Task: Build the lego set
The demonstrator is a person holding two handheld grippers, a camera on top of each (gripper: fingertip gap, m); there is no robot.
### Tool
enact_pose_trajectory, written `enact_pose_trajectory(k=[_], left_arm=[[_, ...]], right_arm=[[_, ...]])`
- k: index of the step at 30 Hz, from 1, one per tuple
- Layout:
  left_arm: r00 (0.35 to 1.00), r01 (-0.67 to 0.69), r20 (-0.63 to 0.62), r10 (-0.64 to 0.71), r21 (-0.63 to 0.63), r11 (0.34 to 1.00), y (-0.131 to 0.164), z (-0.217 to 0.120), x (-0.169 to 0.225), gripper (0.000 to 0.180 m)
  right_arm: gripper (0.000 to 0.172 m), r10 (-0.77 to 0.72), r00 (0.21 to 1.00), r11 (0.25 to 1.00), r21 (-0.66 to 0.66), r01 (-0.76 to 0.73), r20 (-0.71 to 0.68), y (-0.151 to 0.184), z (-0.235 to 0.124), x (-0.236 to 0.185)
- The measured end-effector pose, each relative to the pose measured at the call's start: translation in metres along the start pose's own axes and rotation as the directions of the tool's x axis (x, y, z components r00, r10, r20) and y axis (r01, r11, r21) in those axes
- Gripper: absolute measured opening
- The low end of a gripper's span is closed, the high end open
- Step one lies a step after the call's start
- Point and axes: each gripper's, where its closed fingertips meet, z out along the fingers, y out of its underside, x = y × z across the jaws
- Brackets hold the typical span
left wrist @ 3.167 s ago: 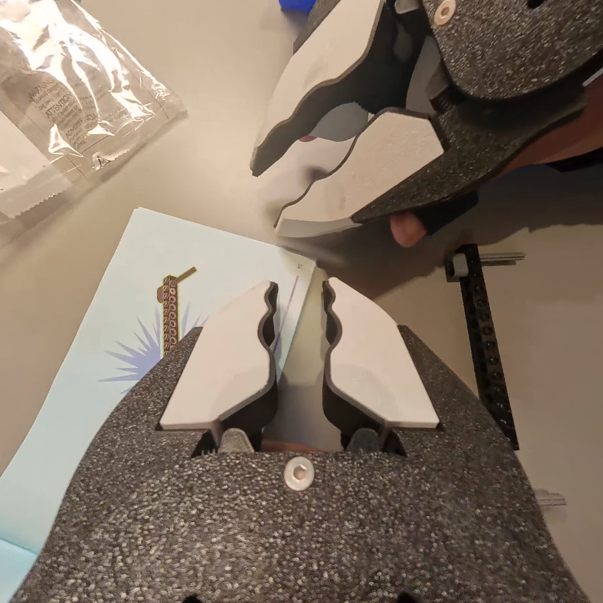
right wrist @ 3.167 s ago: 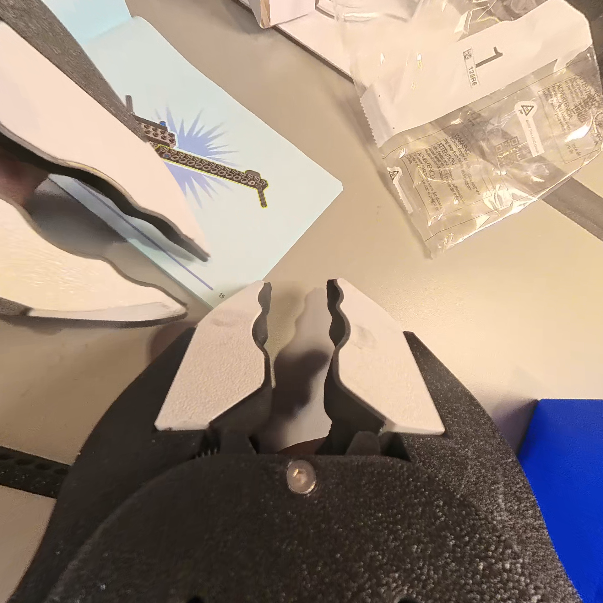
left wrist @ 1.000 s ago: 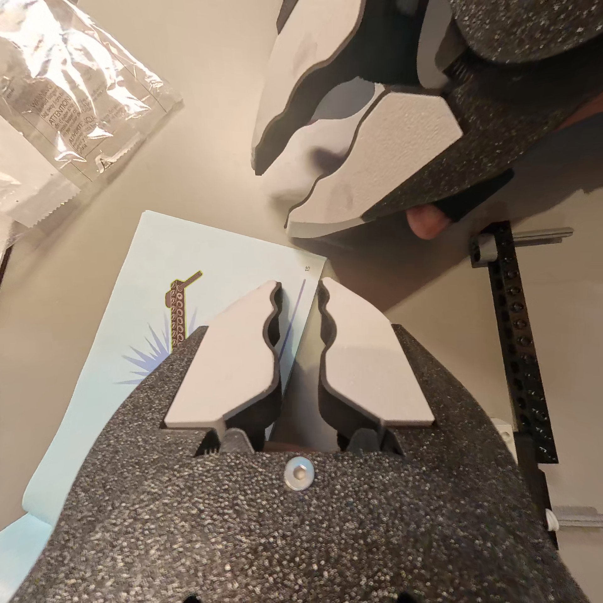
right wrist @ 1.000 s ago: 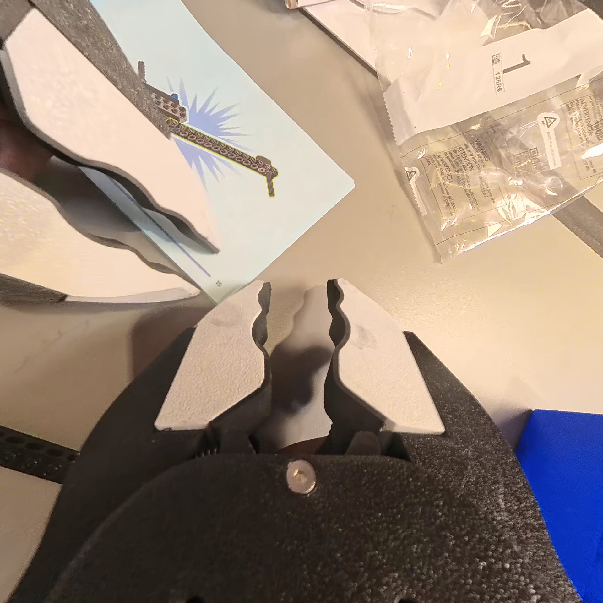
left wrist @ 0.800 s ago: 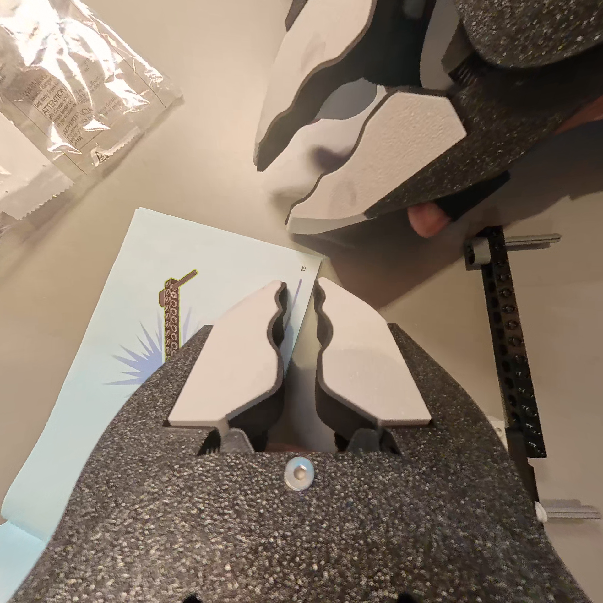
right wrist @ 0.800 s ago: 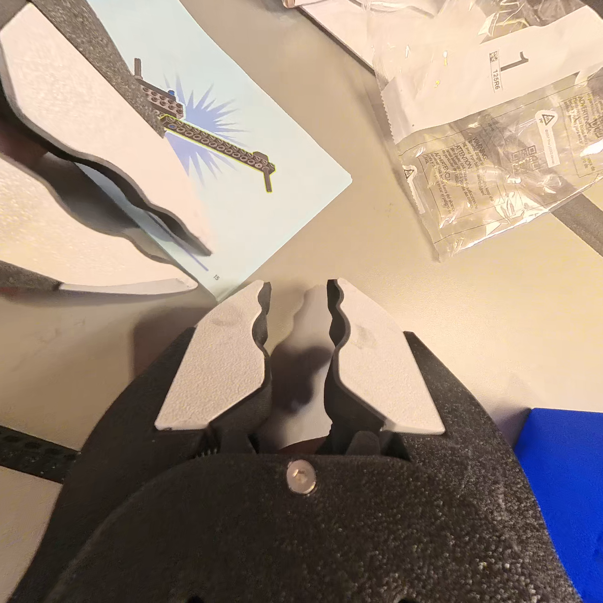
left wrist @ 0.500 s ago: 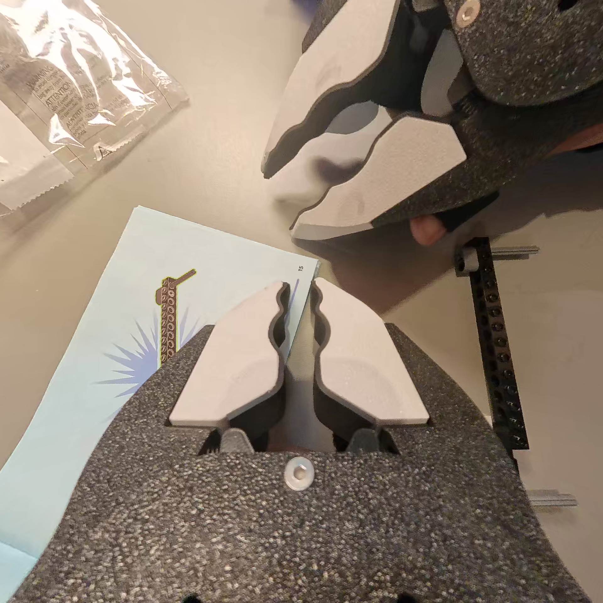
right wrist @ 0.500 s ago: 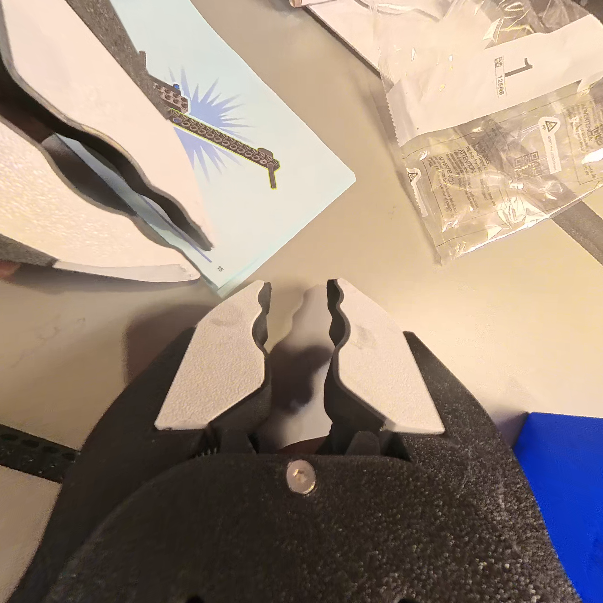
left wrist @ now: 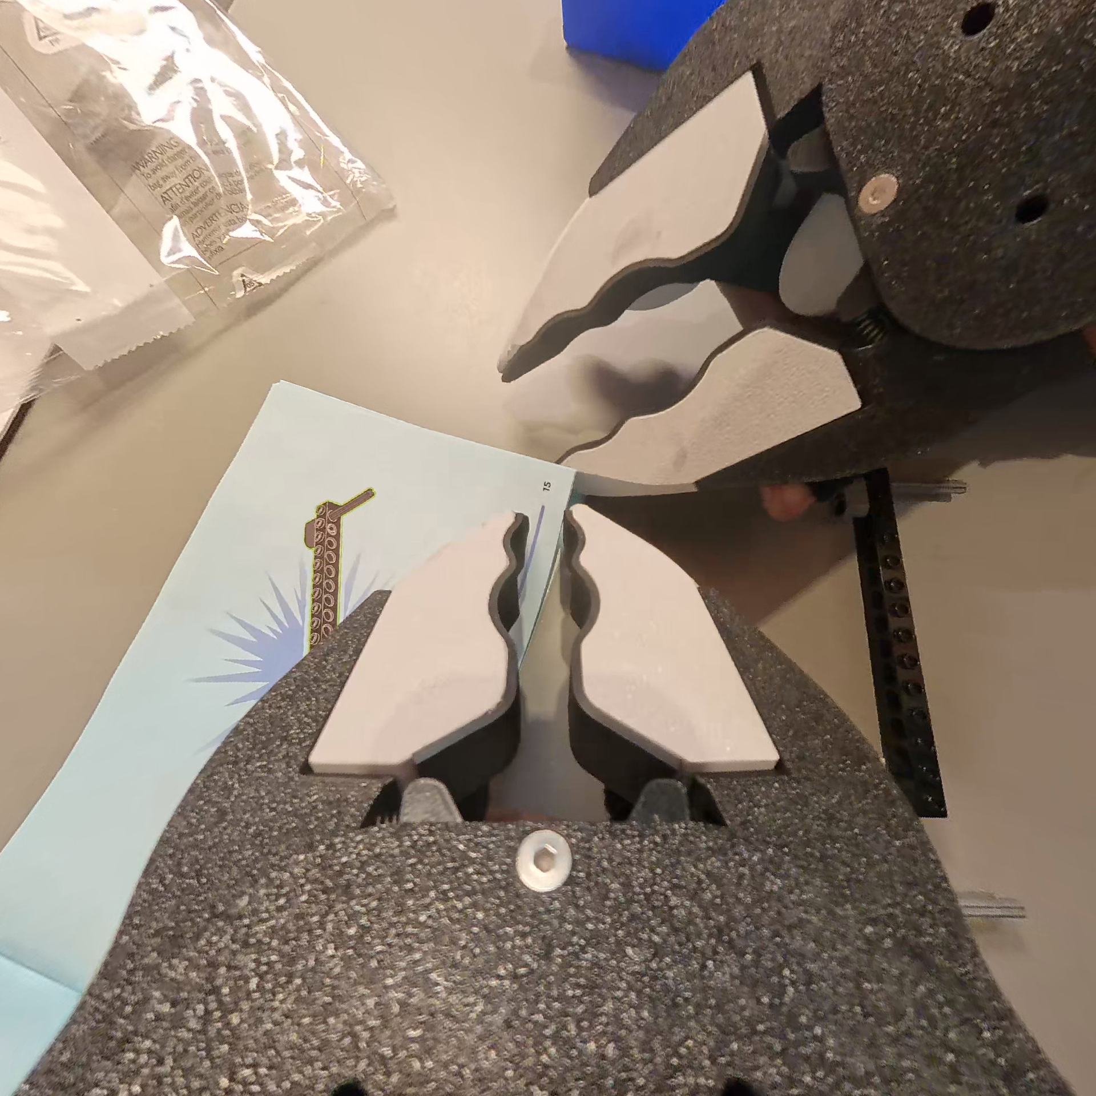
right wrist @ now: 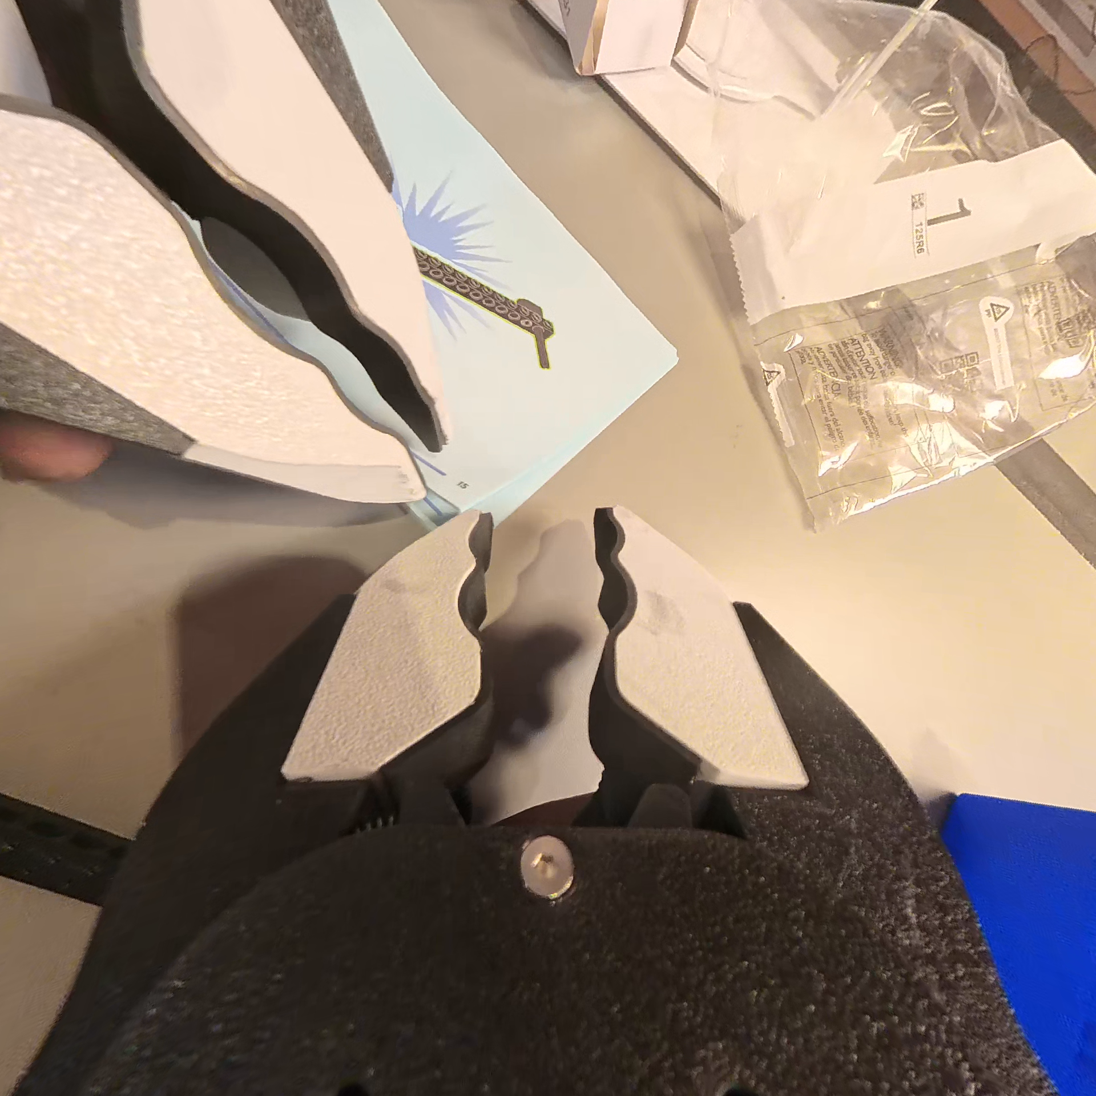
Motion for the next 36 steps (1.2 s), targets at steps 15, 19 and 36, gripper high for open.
enact_pose_trajectory(k=[15,19,36], left_arm=[[1.000,0.026,-0.008,-0.026,0.010,1.000,0.000,-0.005,-0.005,0.012],[0.999,0.032,-0.005,-0.032,0.012,0.999,0.000,-0.005,-0.006,0.012],[0.999,0.032,-0.009,-0.032,0.007,0.999,0.001,-0.005,-0.006,0.013]], right_arm=[[0.037,-0.001,1.000,1.000,0.014,0.000,0.011,-0.003,0.000,-0.001],[0.037,0.003,1.000,1.000,-0.010,-0.003,-0.005,0.003,-0.001,0.005],[0.039,0.008,1.000,1.000,0.021,-0.008,0.002,-0.007,0.002,-0.001]])
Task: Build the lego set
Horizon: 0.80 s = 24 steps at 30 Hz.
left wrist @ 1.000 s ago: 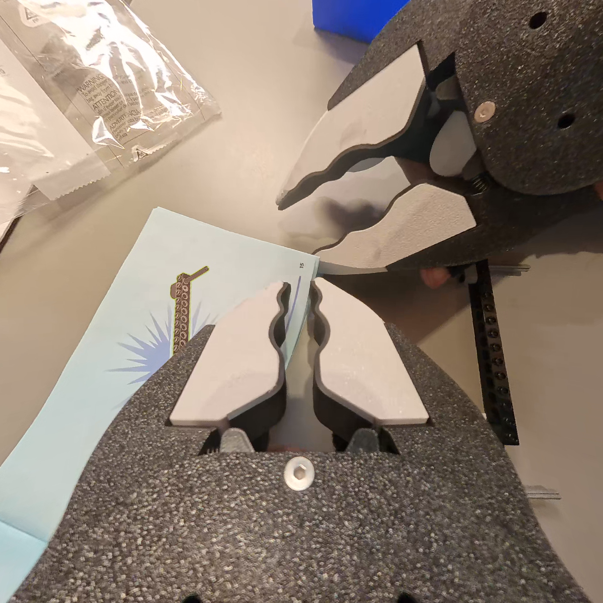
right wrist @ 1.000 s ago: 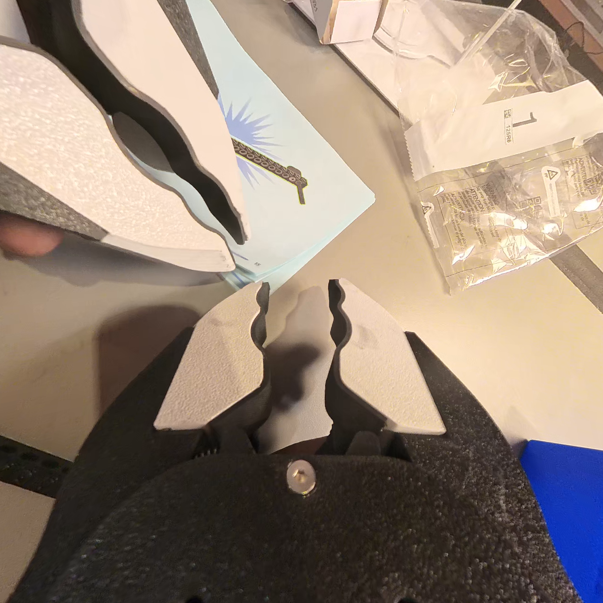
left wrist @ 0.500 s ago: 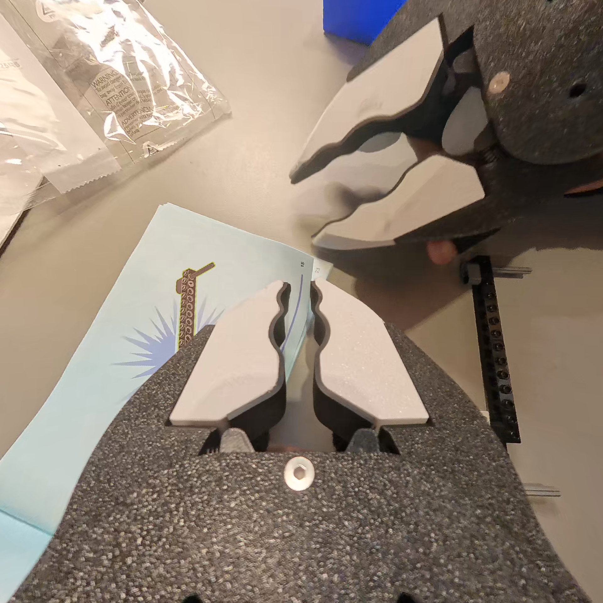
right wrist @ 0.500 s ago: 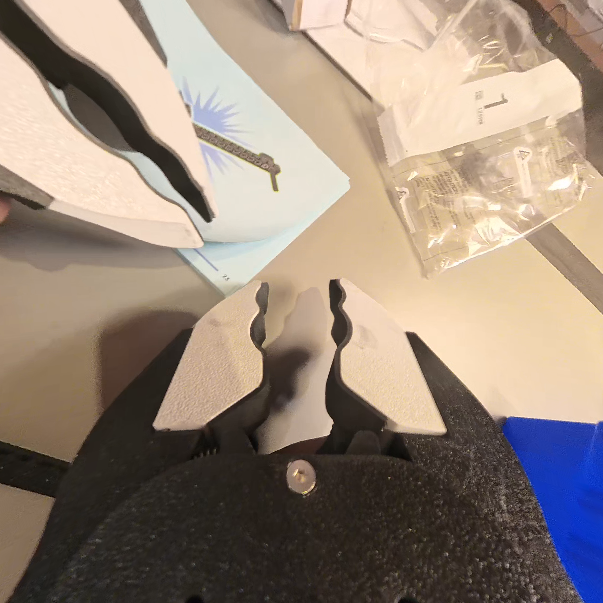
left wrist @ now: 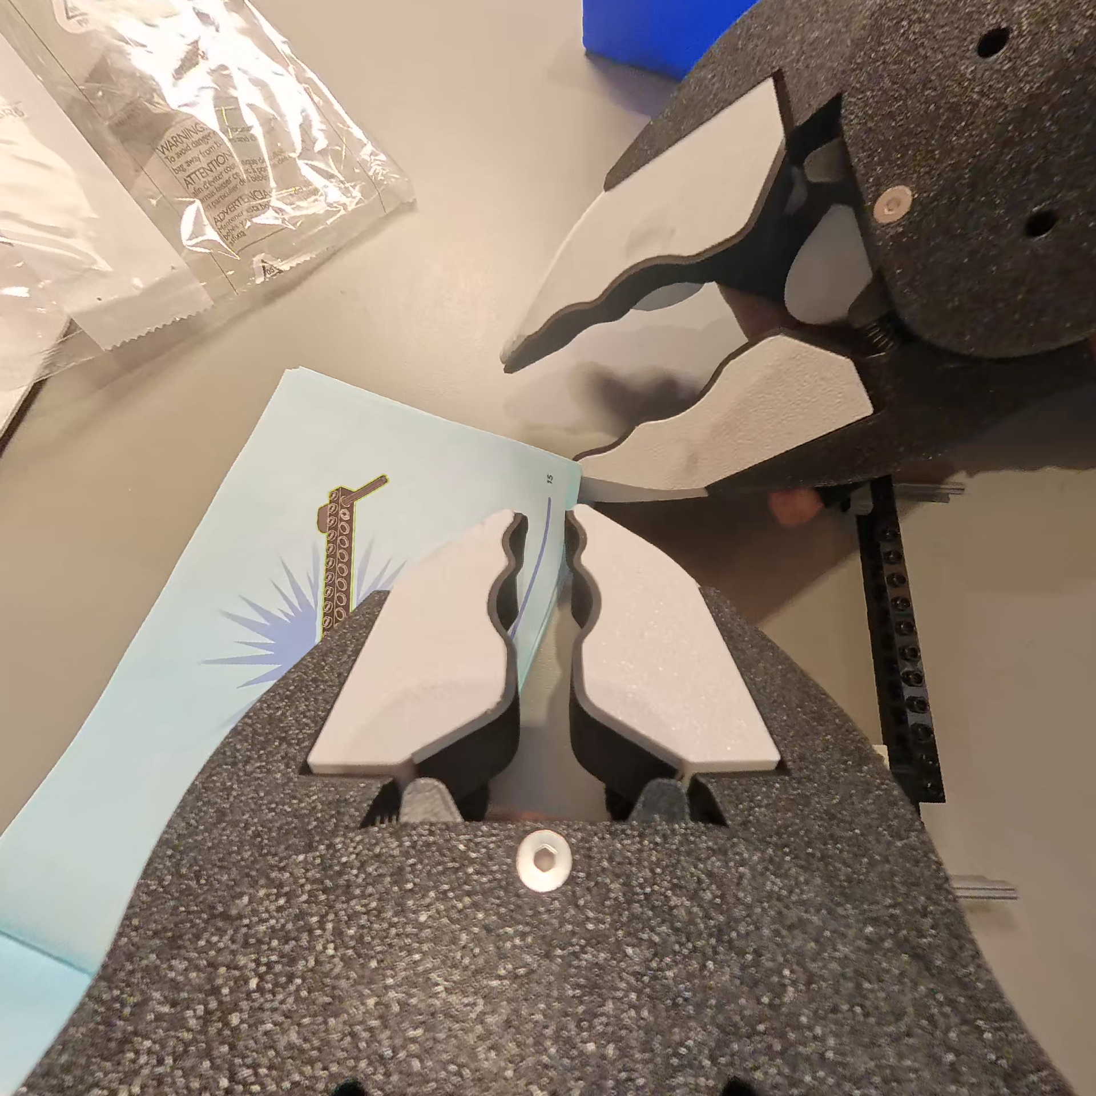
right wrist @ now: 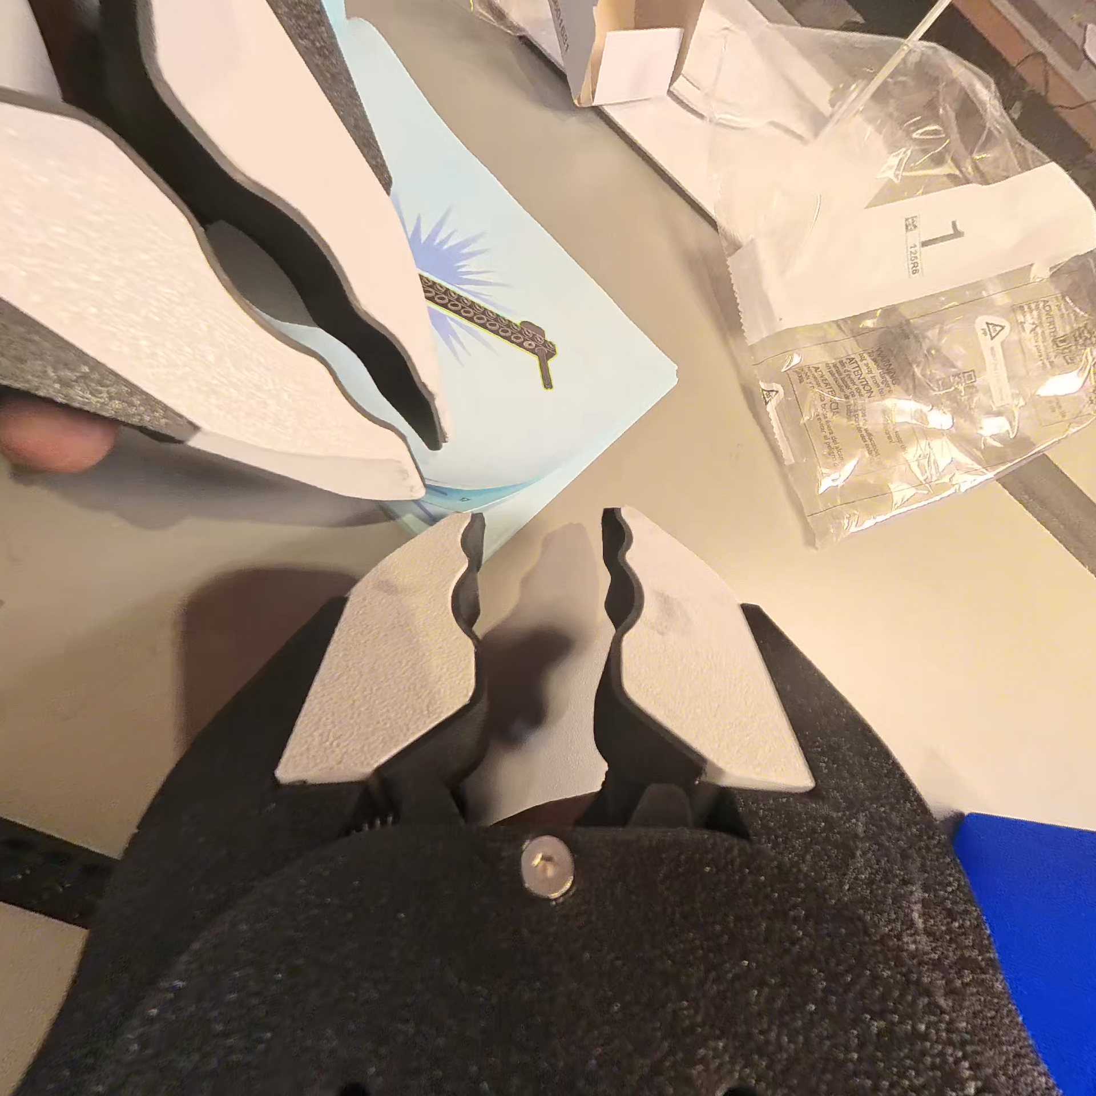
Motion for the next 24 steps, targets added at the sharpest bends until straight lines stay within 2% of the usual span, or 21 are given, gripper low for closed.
enact_pose_trajectory(k=[12,18,24], left_arm=[[1.000,0.005,0.015,-0.005,-0.001,1.000,0.001,-0.001,-0.004,0.012],[1.000,0.004,0.011,-0.004,-0.004,1.000,0.002,0.001,-0.003,0.012],[1.000,-0.002,0.010,0.002,0.001,1.000,0.000,0.001,-0.001,0.012]], right_arm=[[0.039,0.010,1.000,1.000,-0.018,-0.011,-0.026,0.007,-0.002,0.011],[0.038,0.065,0.998,0.997,0.044,-0.064,-0.004,-0.002,-0.007,0.014],[0.041,-0.037,0.999,0.999,0.018,0.038,-0.026,-0.002,0.000,0.002]])
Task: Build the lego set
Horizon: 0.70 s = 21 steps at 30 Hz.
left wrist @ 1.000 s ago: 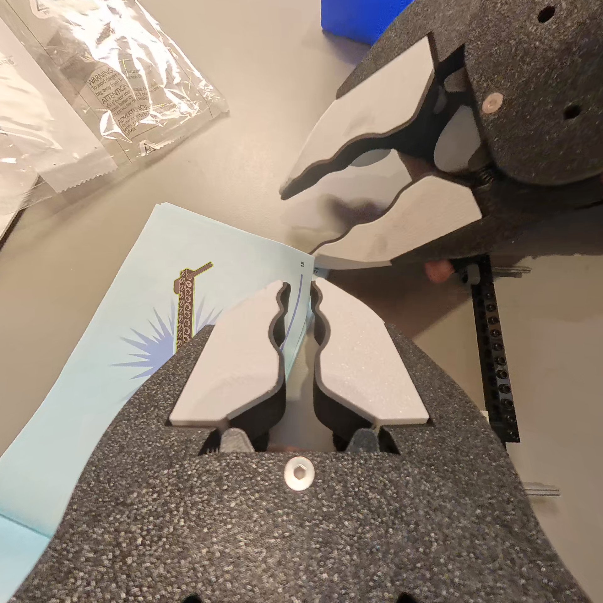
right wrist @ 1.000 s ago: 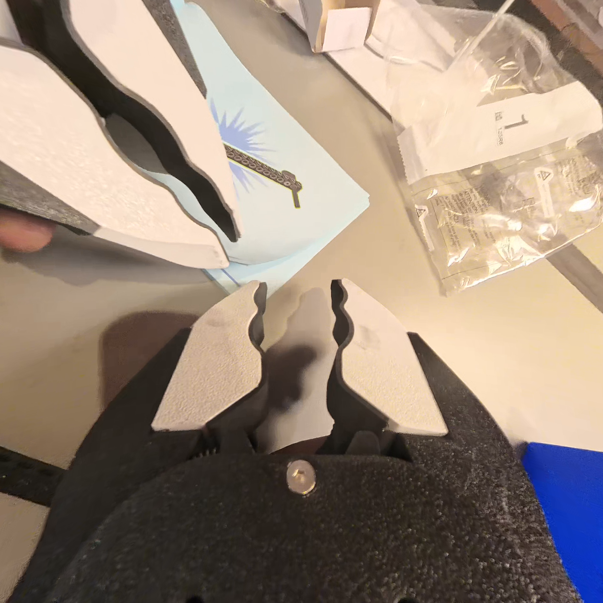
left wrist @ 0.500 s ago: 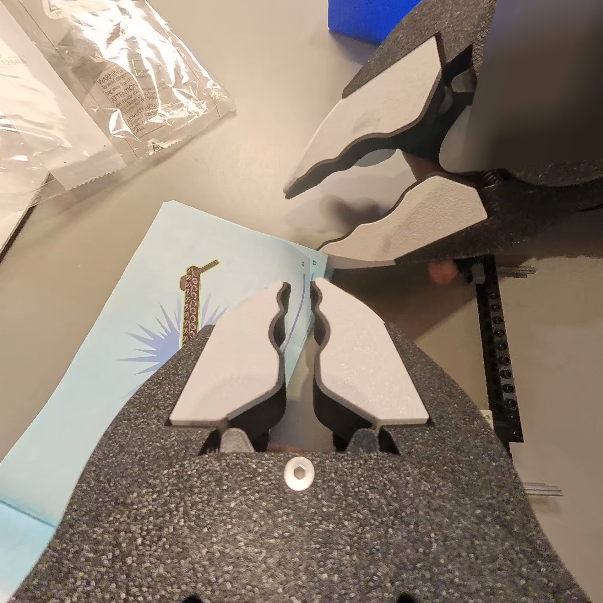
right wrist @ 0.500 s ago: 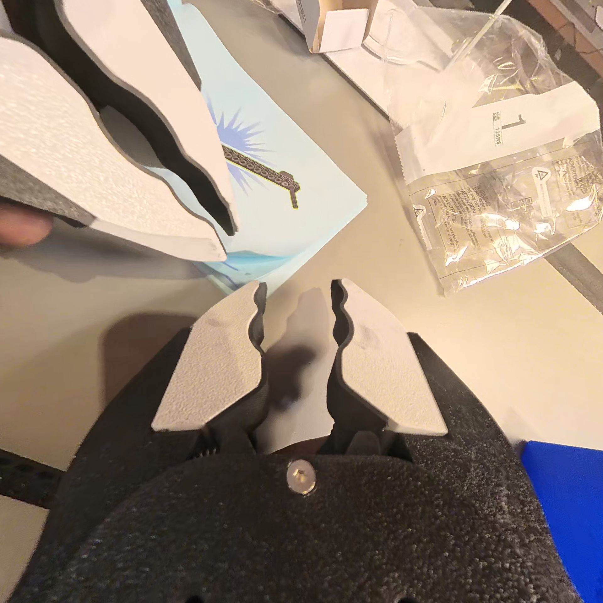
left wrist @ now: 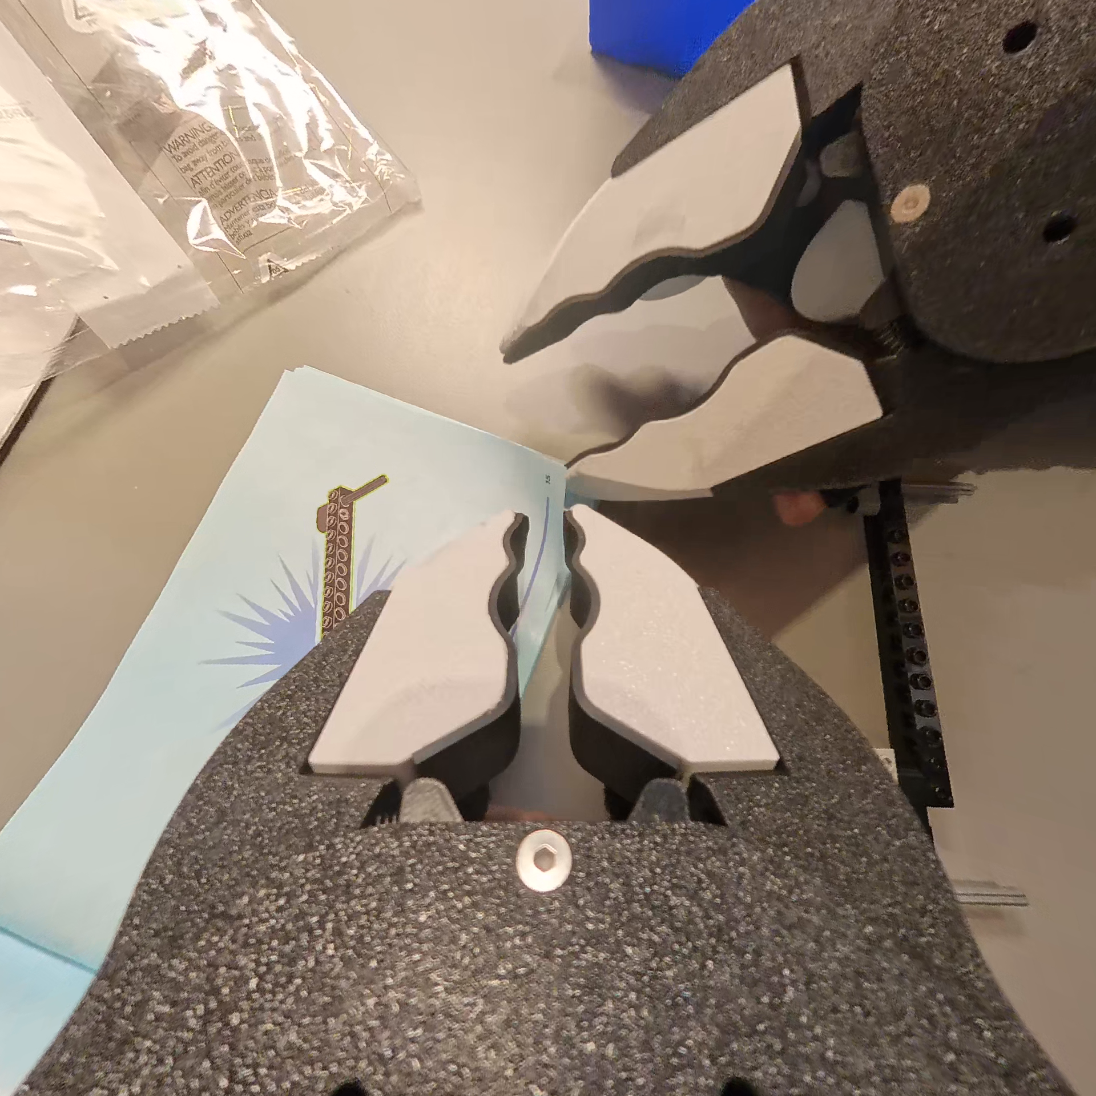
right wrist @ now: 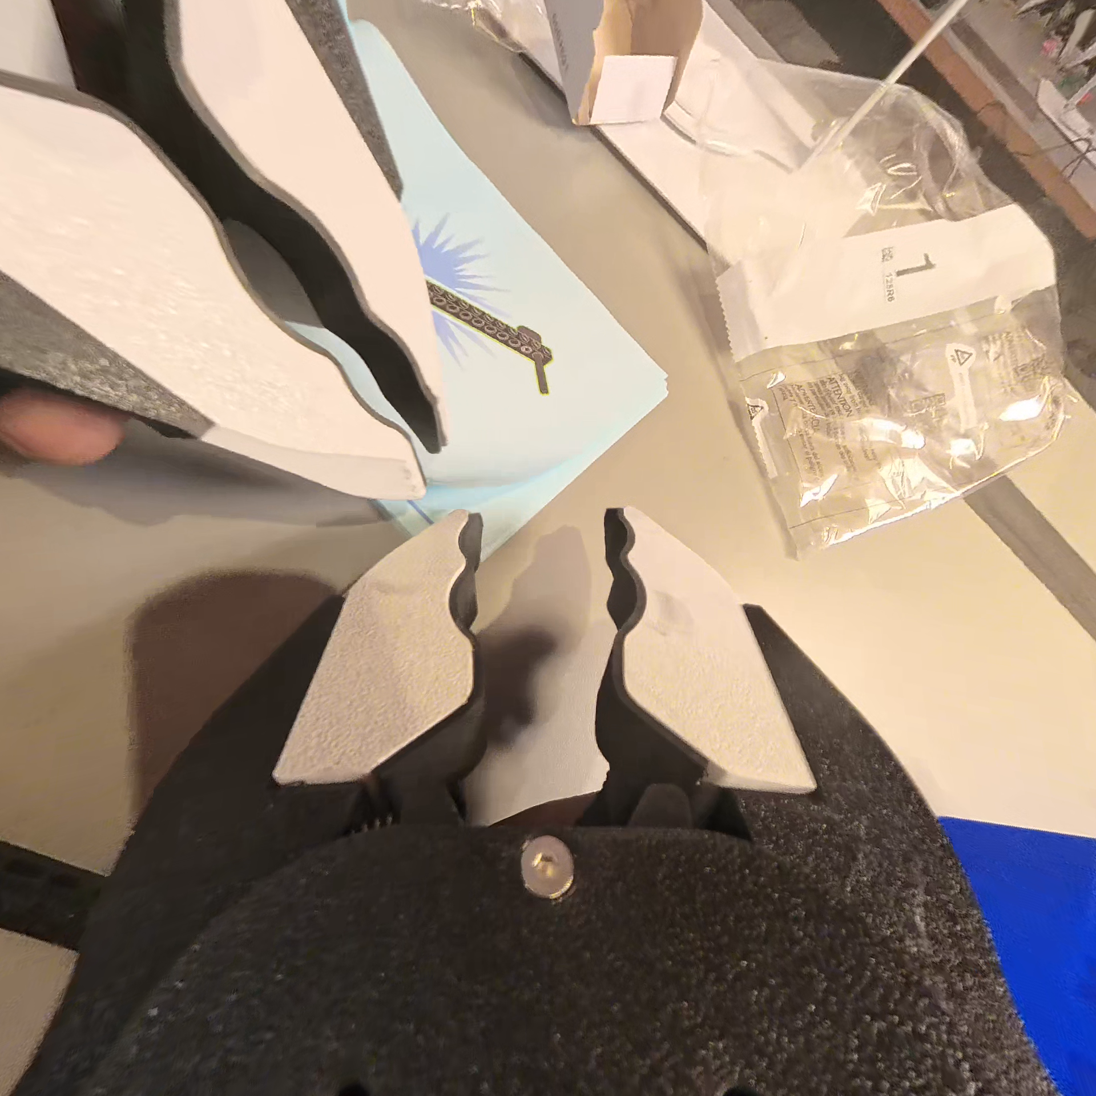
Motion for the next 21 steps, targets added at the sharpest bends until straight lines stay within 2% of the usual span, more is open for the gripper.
enact_pose_trajectory(k=[7,21], left_arm=[[0.999,-0.046,-0.003,0.046,-0.023,0.999,0.0024,0.0036,0.0069,0.012],[0.988,-0.127,0.086,0.131,-0.050,0.991,0.0045,0.0037,0.0033,0.015]], right_arm=[[0.043,-0.028,0.999,1.000,0.005,0.028,-0.023,-0.0020,0.0011,0.0001],[0.042,-0.019,1.000,1.000,0.009,0.019,-0.024,-0.0020,0.0008,0.0012]])
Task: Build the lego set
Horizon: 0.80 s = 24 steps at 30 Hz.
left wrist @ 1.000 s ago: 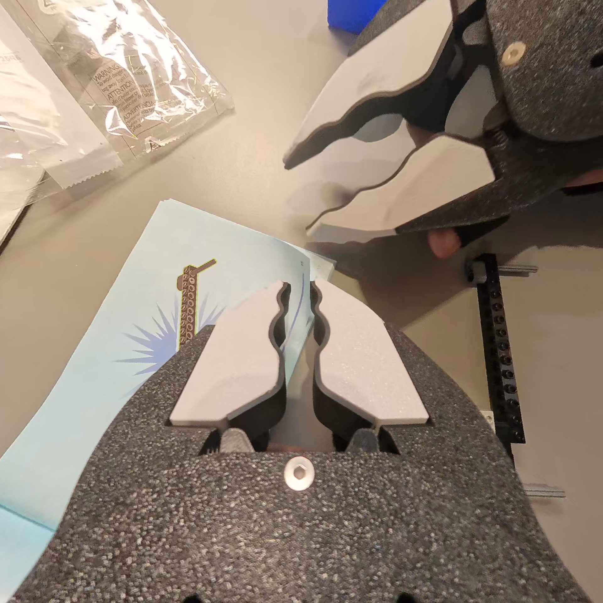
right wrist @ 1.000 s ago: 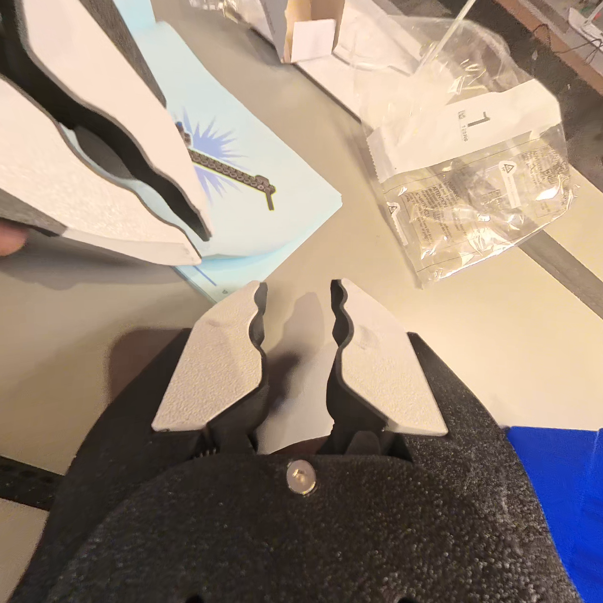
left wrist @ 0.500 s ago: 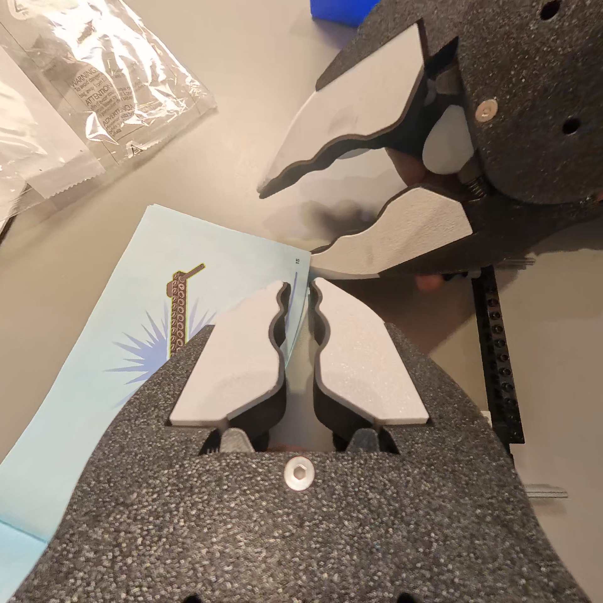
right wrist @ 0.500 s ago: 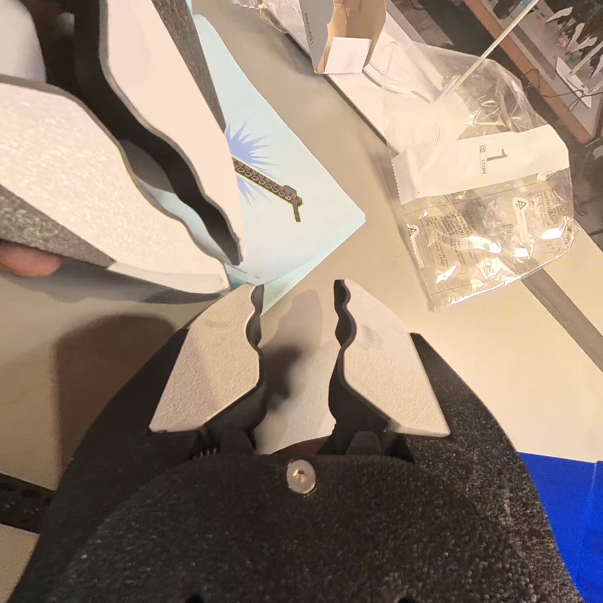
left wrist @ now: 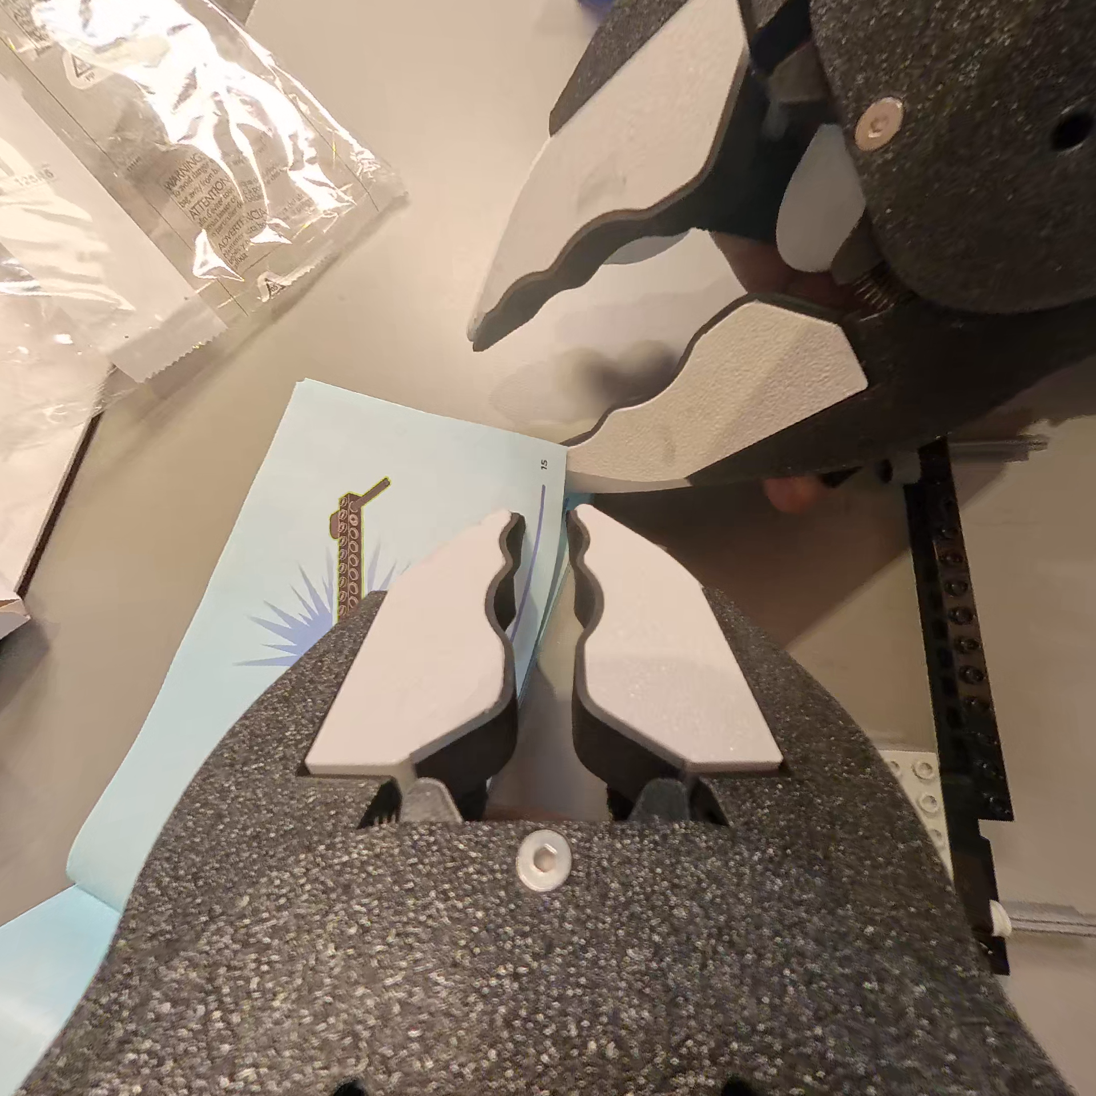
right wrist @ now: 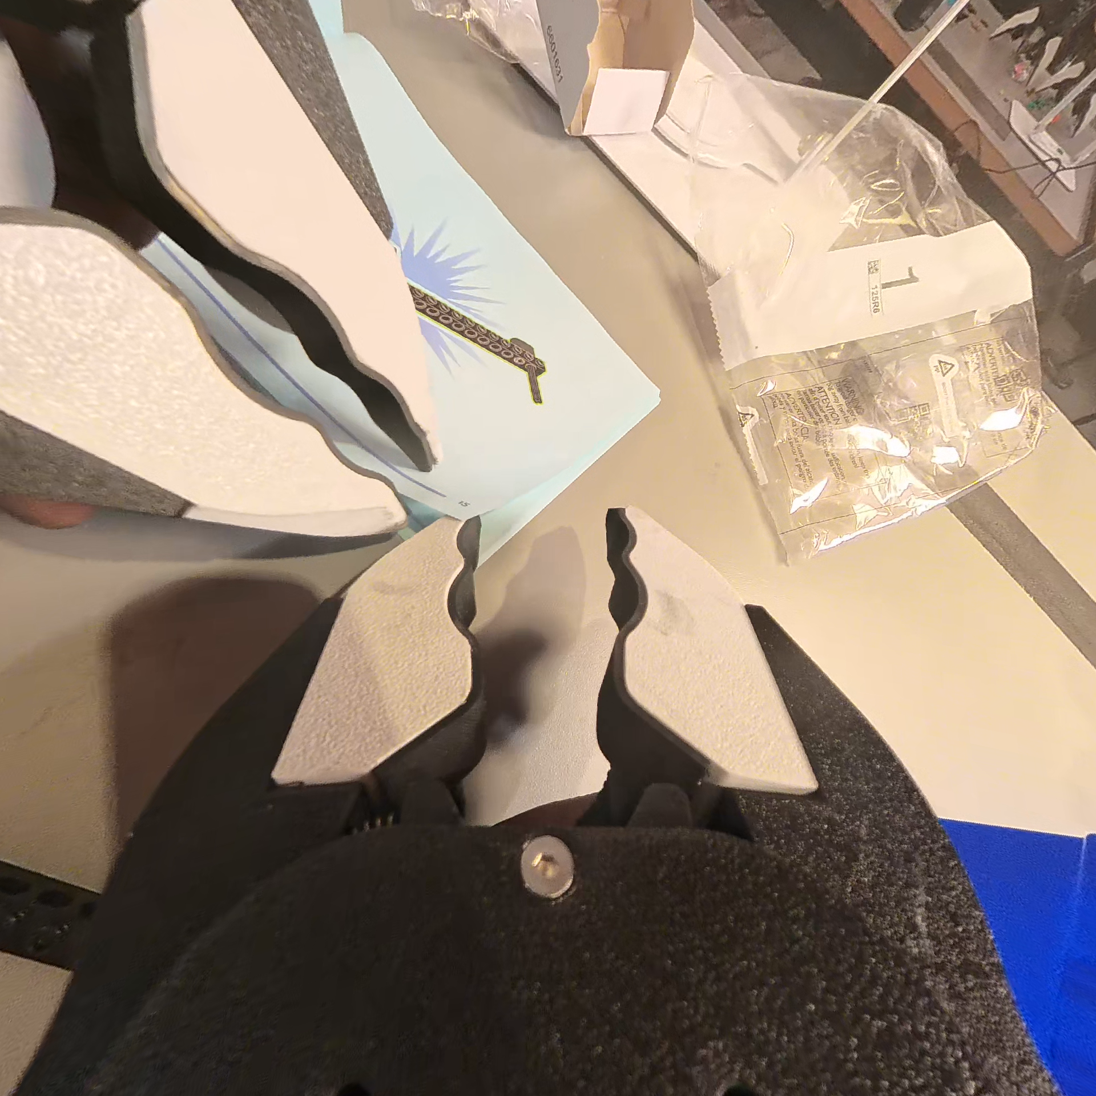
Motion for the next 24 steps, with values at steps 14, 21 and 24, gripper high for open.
enact_pose_trajectory(k=[14,21,24], left_arm=[[0.999,-0.020,0.030,0.020,0.003,1.000,-0.002,0.000,0.000,0.008],[0.995,0.067,0.072,-0.071,0.057,0.996,-0.007,-0.008,-0.011,0.000],[0.983,0.165,0.057,-0.173,0.126,0.978,-0.012,-0.017,-0.018,0.000]], right_arm=[[0.041,-0.005,1.000,1.000,-0.005,0.005,-0.001,0.001,0.000,0.000],[0.041,-0.006,1.000,1.000,-0.012,0.006,-0.006,0.003,0.000,0.001],[0.041,0.009,1.000,1.000,-0.006,-0.009,-0.006,0.002,-0.001,0.003]])
